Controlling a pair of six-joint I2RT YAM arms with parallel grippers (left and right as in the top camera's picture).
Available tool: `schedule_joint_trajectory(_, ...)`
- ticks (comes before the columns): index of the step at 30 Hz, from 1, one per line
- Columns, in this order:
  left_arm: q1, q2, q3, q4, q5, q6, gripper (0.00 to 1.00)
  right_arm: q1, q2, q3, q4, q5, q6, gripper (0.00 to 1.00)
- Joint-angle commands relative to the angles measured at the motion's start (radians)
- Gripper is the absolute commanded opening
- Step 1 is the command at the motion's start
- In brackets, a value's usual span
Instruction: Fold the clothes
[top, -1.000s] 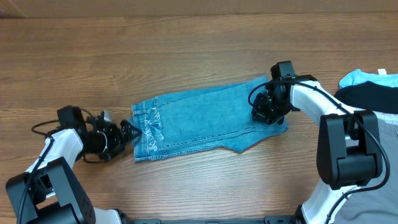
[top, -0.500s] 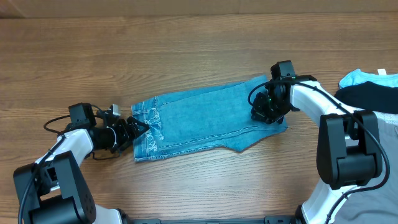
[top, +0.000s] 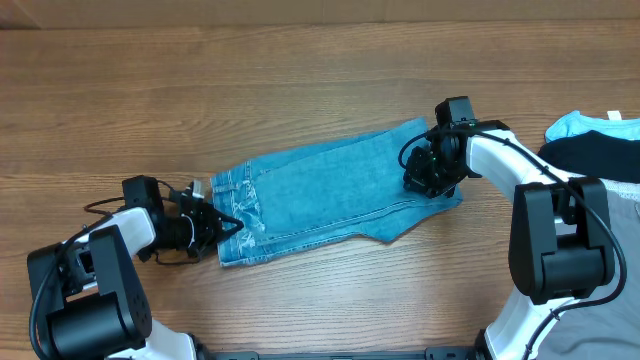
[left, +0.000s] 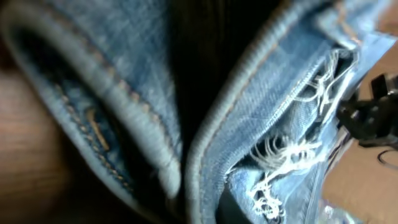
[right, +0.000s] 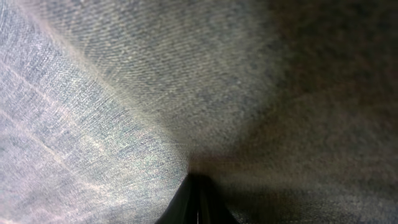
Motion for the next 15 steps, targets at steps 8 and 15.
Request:
schedule_joint_trajectory(8,0.11,-0.023,0.619,-0.675,-0.455,0.128,0.04,-0.049,-0.086,0.069,-0.179,-0.064,-0.02,0.04)
schedule_joint_trajectory(15,0.066,-0.023,1.052,-0.871,-0.467,0.134,0.05,-0.116,-0.169,0.083,-0.218,-0.066,-0.022,0.04)
